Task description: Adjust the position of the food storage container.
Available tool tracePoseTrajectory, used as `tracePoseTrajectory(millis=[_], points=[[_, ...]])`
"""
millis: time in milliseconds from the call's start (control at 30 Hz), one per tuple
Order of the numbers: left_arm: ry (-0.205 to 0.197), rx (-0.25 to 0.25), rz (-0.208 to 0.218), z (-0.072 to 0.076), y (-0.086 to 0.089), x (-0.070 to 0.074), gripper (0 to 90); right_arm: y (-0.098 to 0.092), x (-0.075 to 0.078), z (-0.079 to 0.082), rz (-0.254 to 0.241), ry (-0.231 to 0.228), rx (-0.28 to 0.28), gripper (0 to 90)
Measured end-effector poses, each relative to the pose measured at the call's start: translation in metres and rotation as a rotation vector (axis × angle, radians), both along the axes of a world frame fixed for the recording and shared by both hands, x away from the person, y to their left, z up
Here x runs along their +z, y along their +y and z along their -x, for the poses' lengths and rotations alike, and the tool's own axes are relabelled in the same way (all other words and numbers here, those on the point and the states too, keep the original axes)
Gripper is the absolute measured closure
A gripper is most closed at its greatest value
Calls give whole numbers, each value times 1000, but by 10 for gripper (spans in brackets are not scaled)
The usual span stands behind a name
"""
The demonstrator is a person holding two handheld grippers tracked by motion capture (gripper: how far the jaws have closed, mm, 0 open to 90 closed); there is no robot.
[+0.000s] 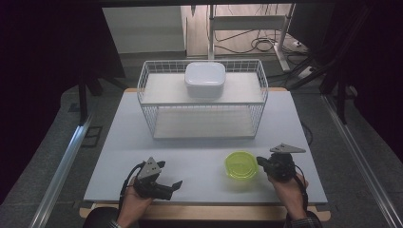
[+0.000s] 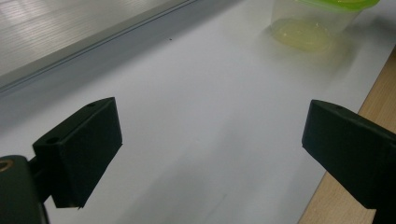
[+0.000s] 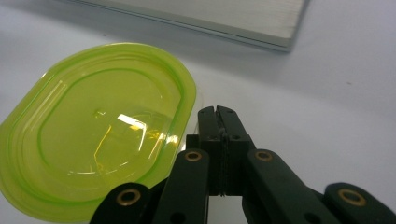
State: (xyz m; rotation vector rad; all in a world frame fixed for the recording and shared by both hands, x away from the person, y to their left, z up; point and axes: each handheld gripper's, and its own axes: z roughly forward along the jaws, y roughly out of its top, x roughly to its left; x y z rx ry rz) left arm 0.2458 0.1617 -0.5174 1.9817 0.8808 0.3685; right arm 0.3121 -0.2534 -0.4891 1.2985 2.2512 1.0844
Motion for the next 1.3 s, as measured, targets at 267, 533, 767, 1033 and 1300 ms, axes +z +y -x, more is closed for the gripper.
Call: tracePoseTrajectory(millis=[267,533,767,1033,1300], points=[[0,3,5,0,1,0,47,-5,8,4,-6,-55,-20,899],[4,15,15,1,4,1,46,-10,1,25,8,-6,-13,899],[7,40,44,1,12,3,46,3,-9,28,25,52,31,890],[13,36,39,0,10,2,46,18,-13,24,-3,66,66,888],[16,36,37,0,10,1,47,42,-20,18,-3,95,128,888]])
